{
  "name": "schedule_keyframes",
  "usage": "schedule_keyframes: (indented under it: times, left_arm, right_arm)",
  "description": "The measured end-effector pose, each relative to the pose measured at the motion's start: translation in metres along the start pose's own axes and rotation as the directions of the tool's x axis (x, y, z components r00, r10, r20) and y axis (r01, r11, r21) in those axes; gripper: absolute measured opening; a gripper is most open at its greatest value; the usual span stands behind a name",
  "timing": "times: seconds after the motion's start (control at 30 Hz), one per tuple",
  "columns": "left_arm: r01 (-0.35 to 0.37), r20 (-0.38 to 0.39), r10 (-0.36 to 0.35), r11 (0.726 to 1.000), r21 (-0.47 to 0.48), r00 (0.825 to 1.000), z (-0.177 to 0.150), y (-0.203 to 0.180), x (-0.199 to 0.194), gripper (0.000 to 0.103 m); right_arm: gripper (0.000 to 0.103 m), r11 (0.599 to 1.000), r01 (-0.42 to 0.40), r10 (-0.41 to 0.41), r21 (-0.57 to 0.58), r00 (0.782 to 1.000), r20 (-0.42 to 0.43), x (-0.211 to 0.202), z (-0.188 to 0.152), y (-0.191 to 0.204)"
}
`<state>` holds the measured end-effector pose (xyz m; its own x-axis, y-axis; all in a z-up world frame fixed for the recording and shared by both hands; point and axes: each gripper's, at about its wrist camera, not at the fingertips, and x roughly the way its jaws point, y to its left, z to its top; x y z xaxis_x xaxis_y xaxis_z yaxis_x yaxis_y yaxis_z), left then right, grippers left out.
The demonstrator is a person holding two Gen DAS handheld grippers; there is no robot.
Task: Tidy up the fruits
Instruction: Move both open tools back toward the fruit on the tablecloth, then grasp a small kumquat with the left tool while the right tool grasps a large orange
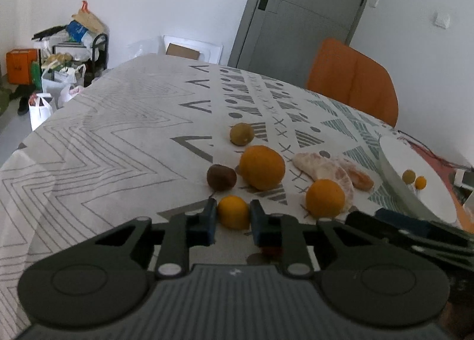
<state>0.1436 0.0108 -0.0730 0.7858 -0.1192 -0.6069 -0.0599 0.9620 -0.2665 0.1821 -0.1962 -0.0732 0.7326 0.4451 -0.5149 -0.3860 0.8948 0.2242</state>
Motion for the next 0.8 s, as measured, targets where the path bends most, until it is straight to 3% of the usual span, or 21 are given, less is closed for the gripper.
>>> schedule_keyframes:
  times: [0.43,0.47,0.5,0.8]
  left_arm:
    - [-0.051,0.030,0.052,0.998,-0.032,0.998,0.010,0.024,-0.013,0.022]
    - [-0.051,0.031,0.052,0.998,-0.035,0.998,0.010,0.025,-0.014,0.022]
    - [-0.049,0.034,0.051,0.998,-0.037,0.998,0.011,0.026,-0.015,0.022]
    - [-0.044,0.067,0.044,0.999,0.010,0.997,0.020,0.004,-0.023,0.022]
  right_arm:
    - [0.052,1.000,0.003,-0.003,0.009,1.000,-0.024,0.029,0.010,0.005]
    - [0.049,1.000,0.001,-0.001,0.012,1.000,-0.027,0.031,0.009,0.006]
    - [0.037,1.000,0.002,-0.001,0.011,1.000,-0.029,0.032,0.009,0.005]
    - [0.034,0.999,-0.013,0.012,0.046,1.000,0.015,0.007,0.009,-0.008]
